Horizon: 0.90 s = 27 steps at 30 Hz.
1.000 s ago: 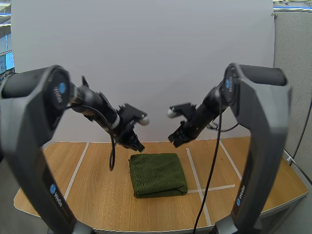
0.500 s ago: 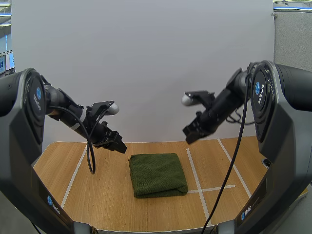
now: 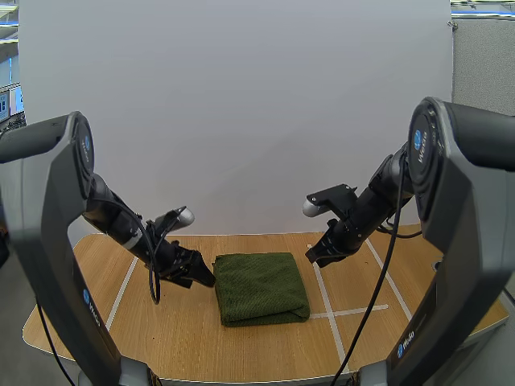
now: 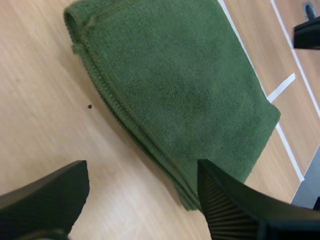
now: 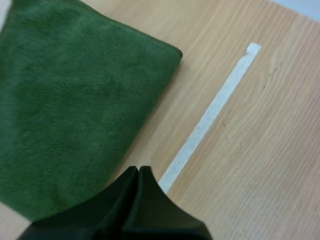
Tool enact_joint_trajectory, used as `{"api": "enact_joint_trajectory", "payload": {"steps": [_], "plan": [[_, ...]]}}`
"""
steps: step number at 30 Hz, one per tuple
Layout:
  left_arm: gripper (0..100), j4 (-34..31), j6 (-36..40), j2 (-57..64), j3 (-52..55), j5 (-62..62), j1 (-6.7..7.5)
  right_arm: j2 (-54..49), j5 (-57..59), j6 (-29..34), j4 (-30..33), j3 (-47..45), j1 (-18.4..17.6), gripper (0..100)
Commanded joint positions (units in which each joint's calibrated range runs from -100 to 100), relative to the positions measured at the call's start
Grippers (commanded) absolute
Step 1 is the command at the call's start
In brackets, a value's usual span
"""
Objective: Fold the towel
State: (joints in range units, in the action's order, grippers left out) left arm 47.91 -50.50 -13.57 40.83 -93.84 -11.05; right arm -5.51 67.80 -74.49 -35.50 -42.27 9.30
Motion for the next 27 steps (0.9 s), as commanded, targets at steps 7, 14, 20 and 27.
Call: {"api": "enact_joint_trajectory", "payload": {"steps": [7,14,20,27], "plan": [[99,5.73,-3.77,-6.92,0.16,-2.10,-0.07,9.15,-8.03,-1.61,-2.82,0.65,-1.03,0],[99,7.69,-5.00,-7.98,0.16,-4.47,-0.07,10.55,-13.34,-1.19,-2.90,0.65,-4.36,0],[99,8.21,-5.00,-7.98,0.16,-5.26,0.00,10.67,-13.34,-1.19,-3.62,0.65,-5.37,0],[99,7.16,-5.00,-7.98,0.16,-5.26,0.00,10.67,-15.47,-1.19,-2.28,0.65,-5.33,0]]}}
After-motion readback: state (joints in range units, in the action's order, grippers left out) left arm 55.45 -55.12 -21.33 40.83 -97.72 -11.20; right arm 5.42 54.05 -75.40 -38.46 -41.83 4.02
